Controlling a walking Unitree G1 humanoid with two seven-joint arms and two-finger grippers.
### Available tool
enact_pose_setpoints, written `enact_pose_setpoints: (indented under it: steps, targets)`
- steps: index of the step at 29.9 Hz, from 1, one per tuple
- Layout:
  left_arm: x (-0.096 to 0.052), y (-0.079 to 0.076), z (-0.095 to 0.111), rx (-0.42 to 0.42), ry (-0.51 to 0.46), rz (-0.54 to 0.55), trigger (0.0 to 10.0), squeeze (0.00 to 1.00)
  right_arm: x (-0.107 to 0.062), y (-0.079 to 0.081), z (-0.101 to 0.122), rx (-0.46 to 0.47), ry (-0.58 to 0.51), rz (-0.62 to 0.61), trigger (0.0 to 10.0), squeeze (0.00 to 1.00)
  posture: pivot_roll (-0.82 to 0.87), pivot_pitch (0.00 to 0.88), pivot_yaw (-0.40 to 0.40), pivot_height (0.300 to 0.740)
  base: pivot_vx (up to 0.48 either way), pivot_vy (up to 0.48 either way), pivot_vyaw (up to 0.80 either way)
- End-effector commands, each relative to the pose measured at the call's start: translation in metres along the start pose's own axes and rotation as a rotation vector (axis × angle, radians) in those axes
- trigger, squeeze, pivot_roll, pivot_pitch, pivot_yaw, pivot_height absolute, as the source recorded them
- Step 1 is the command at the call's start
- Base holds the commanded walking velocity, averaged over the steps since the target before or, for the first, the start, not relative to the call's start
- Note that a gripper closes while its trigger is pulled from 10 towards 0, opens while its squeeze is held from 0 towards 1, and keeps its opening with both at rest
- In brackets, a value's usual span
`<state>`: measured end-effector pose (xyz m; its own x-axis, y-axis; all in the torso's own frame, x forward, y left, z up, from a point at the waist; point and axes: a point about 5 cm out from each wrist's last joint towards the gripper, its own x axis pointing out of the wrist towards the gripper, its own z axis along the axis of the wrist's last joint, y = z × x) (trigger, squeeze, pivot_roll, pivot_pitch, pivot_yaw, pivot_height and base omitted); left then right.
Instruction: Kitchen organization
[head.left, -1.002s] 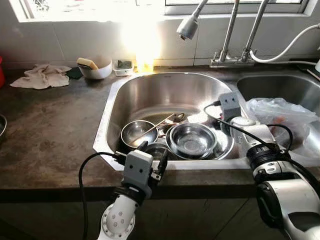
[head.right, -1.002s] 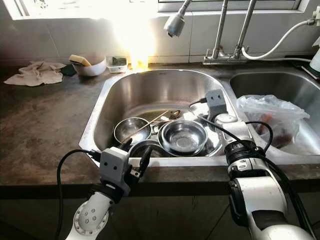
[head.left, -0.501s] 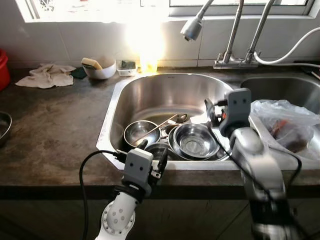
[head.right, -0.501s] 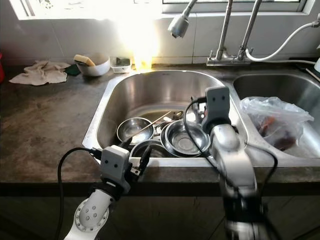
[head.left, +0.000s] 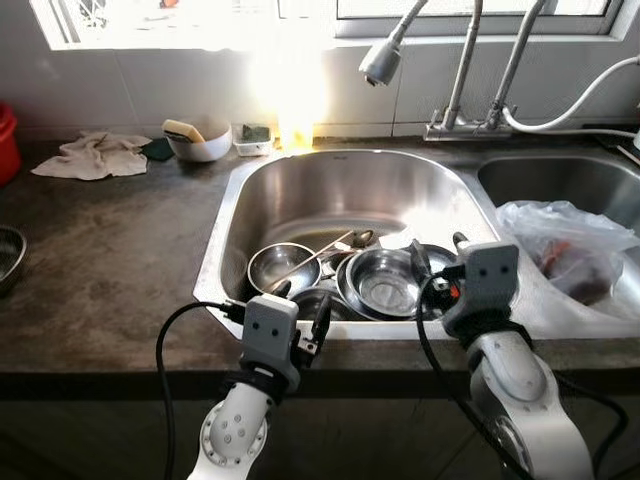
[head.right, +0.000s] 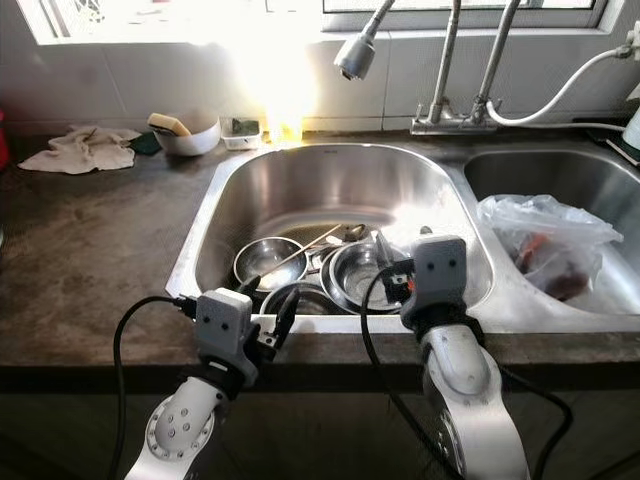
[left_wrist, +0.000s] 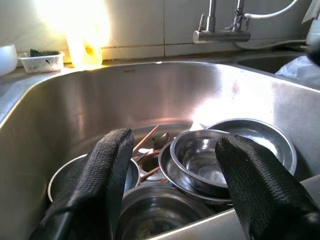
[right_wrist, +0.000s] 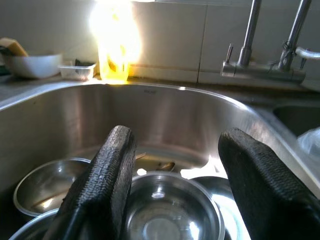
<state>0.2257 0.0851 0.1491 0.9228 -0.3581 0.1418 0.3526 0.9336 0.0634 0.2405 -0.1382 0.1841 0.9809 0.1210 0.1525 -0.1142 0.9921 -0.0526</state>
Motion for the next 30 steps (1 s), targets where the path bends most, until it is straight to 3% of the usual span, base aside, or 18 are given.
enact_pose_setpoints:
  steps: [1, 7, 18, 30]
  targets:
    - [-0.003, -0.004, 0.003, -0.022, -0.003, -0.024, 10.0, 0.0, -0.001, 0.002, 0.01, 0.008, -0.046, 0.001, 10.0, 0.0, 0.0, 0.056, 0.005, 0.74, 0.0, 0.0, 0.8]
    - [-0.004, -0.008, 0.002, -0.032, 0.011, -0.061, 10.0, 0.0, 0.0, 0.005, 0.014, 0.0, -0.058, -0.011, 10.0, 0.0, 0.0, 0.049, 0.01, 0.74, 0.0, 0.04, 0.8]
    - [-0.004, -0.005, 0.002, -0.026, 0.013, -0.047, 10.0, 0.0, 0.013, 0.002, 0.02, 0.006, -0.083, -0.024, 10.0, 0.0, 0.01, 0.042, -0.001, 0.74, 0.0, 0.451, 0.8]
    - [-0.002, -0.005, 0.001, -0.025, 0.017, -0.047, 10.0, 0.0, 0.019, 0.001, 0.021, 0.034, -0.079, -0.023, 10.0, 0.0, 0.01, 0.034, 0.001, 0.74, 0.0, 0.456, 0.0]
